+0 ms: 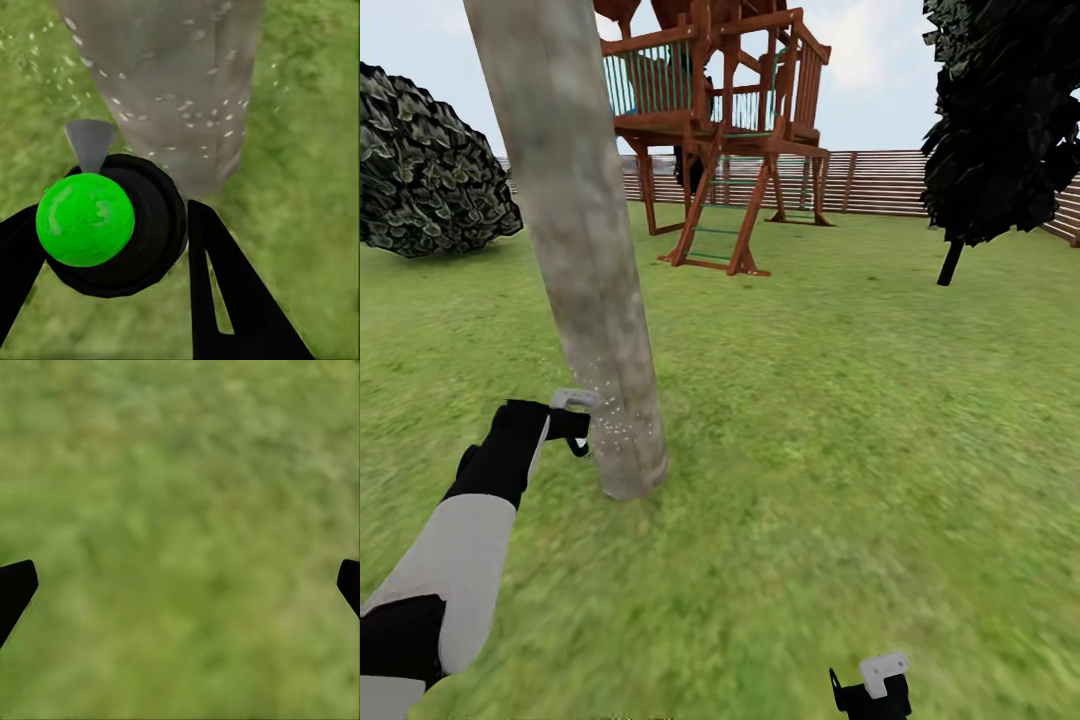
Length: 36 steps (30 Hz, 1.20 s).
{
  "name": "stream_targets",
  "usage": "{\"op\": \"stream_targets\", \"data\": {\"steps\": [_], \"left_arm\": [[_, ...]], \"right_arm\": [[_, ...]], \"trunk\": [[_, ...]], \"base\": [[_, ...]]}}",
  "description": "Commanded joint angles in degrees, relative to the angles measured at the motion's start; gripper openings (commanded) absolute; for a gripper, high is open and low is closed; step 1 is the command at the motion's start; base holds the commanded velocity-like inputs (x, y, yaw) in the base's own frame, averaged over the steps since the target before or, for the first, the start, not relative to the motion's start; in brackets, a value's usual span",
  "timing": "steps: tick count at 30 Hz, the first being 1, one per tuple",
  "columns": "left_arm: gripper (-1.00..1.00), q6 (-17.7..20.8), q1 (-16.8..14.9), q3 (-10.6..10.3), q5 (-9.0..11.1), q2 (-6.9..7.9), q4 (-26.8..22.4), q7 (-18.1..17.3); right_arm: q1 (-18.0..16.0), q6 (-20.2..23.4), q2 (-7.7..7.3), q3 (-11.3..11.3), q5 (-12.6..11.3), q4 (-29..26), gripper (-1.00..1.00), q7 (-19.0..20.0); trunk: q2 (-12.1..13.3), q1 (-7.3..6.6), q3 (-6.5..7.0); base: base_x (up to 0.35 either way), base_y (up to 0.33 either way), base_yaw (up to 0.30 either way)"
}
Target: In the garden, pick up the pesticide atomizer on the floor and spray pesticide onto both trees until each tree trunk is fully covered.
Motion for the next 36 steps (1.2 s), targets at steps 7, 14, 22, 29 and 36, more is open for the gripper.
{"op": "stream_targets", "data": {"steps": [7,14,22,29,36], "left_arm": [[-1.0,2.1,0.4,0.5,0.0,2.23,-2.2,0.0],[-1.0,6.2,1.0,-0.2,0.1,2.26,-7.6,-0.1],[-1.0,6.1,1.1,0.3,0.2,2.27,-6.9,-0.1],[-1.0,6.1,1.1,0.5,0.1,2.27,-6.9,-0.1],[-1.0,6.2,1.0,0.6,-0.1,2.36,-6.9,-0.1]], "right_arm": [[0.0,-0.1,-0.07,0.0,0.0,0.0,1.0,0.0],[0.0,-0.1,-0.09,0.0,0.0,0.0,1.0,0.0],[0.0,0.0,-0.08,0.0,0.0,0.0,1.0,0.0],[0.0,-0.1,-0.08,0.0,0.0,0.0,1.0,0.0],[0.0,-0.1,-0.03,0.0,0.0,0.0,1.0,0.0]], "trunk": [[0.0,0.0,0.0],[0.0,0.0,0.0],[0.0,0.0,0.0],[0.0,0.0,0.0],[0.0,0.0,0.0]], "base": [[0.0,0.0,0.029],[0.094,-0.196,0.0],[0.008,-0.27,0.0],[0.0,-0.273,0.0],[0.0,-0.273,0.0]]}}
